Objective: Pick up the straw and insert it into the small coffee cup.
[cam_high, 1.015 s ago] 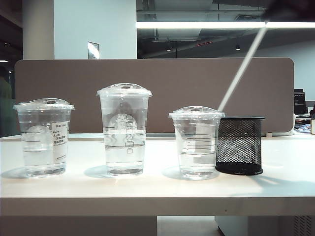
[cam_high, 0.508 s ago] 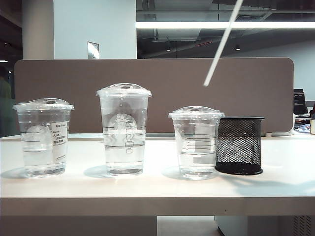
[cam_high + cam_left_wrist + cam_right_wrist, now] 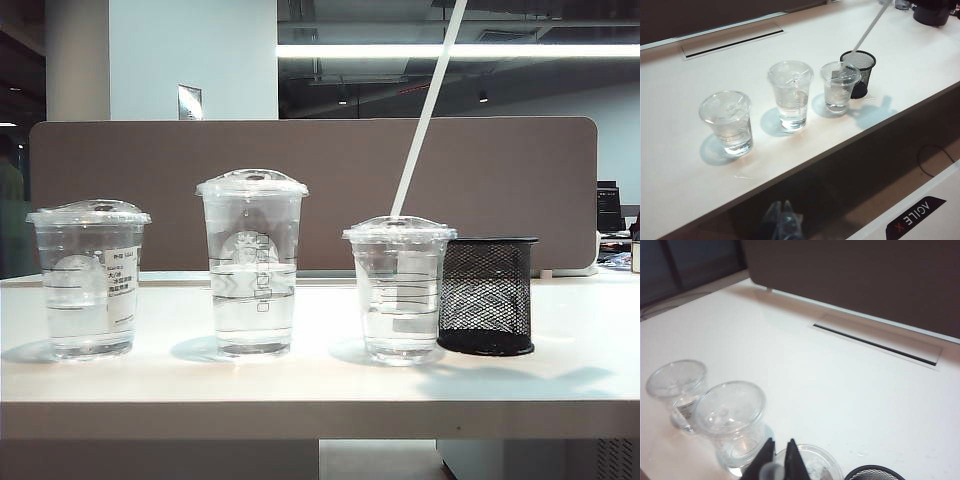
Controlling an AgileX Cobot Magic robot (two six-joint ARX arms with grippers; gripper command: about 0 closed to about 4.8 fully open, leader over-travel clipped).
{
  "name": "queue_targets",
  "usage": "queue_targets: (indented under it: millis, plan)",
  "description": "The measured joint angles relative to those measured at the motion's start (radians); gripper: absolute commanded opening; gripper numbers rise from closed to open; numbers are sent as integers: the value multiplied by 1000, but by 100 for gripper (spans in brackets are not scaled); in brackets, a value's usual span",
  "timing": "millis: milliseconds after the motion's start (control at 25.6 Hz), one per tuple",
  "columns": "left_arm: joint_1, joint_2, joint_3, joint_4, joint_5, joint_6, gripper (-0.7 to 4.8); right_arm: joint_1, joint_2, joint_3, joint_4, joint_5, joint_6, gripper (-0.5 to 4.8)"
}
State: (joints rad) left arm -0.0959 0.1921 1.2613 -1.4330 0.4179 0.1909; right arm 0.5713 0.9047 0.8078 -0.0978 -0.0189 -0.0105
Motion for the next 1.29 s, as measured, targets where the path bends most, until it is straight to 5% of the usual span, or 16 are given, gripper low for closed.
queue_targets:
  millis: [1289]
  plan:
    - [0, 0, 0, 0, -14, 4, -4, 2, -60, 14, -100, -54, -3, 40]
